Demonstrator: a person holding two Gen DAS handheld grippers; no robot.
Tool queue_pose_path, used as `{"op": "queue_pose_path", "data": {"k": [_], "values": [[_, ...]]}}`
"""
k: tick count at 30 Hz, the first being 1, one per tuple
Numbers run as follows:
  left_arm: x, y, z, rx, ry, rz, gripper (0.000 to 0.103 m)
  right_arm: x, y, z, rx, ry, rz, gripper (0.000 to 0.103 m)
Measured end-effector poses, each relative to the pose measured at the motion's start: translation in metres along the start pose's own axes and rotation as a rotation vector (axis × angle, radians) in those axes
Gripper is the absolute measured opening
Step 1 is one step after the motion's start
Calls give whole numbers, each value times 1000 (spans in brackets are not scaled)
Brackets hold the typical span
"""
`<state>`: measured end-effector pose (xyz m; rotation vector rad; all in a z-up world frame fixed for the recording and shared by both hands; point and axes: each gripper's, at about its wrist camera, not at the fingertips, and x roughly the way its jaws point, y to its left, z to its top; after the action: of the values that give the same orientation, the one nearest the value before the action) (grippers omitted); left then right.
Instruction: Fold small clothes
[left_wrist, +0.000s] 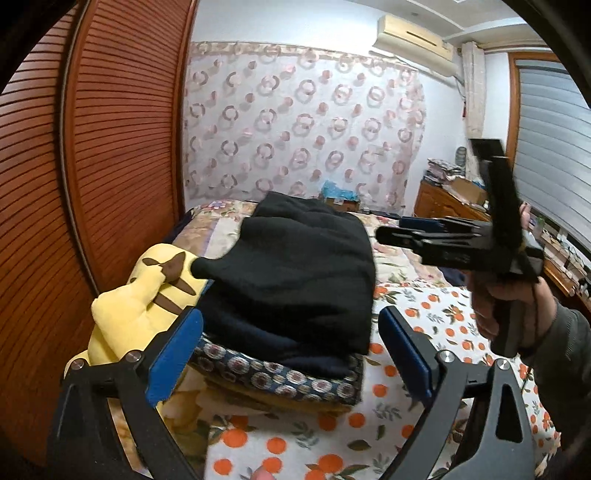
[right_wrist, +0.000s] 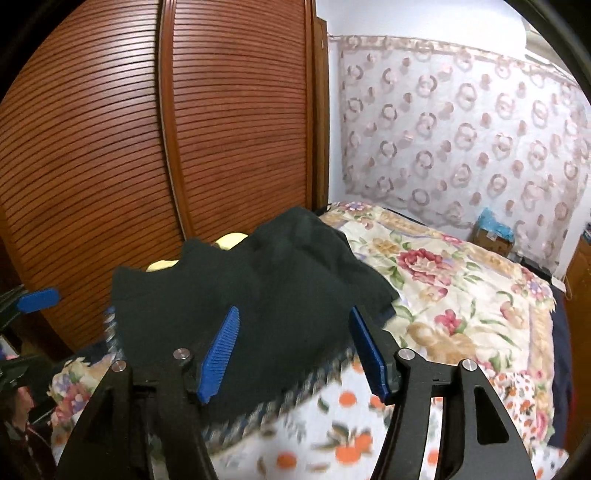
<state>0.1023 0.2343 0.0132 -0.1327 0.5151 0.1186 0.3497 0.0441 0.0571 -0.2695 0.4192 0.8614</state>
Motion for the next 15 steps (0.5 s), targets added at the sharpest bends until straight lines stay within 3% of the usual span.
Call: {"op": "queue_pose_path", "data": {"k": [9,15], "values": [[-11,-41,-14,56,0,-45,96,-90,24,-50,60,-35,-70,78],[-14,-72,-22,97,1,-51,96,-140,38,-80,106,-47,-150,81]]}}
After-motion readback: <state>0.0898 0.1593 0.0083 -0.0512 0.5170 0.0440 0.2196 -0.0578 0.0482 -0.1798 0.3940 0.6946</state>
